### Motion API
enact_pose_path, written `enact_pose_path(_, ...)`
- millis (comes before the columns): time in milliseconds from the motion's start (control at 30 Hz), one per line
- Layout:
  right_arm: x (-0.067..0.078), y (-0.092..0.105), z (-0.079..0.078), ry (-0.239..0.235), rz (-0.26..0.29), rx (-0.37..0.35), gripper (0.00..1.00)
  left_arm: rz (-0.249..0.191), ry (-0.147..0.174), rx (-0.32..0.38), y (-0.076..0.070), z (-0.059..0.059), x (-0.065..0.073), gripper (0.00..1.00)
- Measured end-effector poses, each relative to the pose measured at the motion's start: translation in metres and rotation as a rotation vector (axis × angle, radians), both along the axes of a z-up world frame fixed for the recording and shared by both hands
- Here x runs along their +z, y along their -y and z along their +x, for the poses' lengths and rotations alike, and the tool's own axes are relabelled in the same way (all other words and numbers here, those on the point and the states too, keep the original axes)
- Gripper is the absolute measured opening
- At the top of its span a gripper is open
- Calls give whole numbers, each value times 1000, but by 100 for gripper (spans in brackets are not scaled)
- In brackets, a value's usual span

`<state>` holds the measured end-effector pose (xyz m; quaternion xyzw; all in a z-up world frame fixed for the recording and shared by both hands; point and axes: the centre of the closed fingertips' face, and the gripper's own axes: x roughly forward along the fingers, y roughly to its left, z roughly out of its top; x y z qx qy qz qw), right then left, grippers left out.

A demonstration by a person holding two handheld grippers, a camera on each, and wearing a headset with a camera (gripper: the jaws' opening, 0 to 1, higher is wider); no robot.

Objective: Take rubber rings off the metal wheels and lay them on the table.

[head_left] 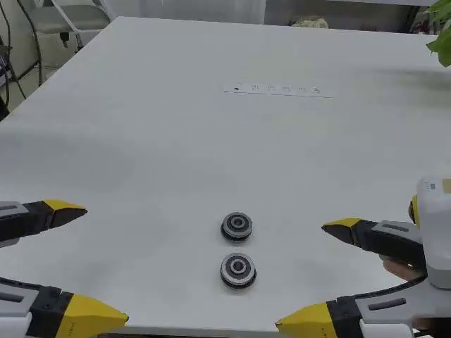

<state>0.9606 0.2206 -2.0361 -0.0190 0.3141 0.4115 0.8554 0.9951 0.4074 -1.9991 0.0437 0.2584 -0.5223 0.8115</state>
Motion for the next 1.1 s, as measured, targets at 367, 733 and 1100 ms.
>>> enact_pose_path(367, -13, -3, -16, -47, -86, 78, 99, 16, -13, -13, 2, -5, -3, 99)
enact_pose_path(733, -10, -3, -19, -43, -78, 78, 99, 17, -11, -7, 2, -8, -2, 98)
enact_pose_path(1100, -12, 1, -22, -43, -104, 69, 99, 15, -8, 10, 0, -11, -1, 97)
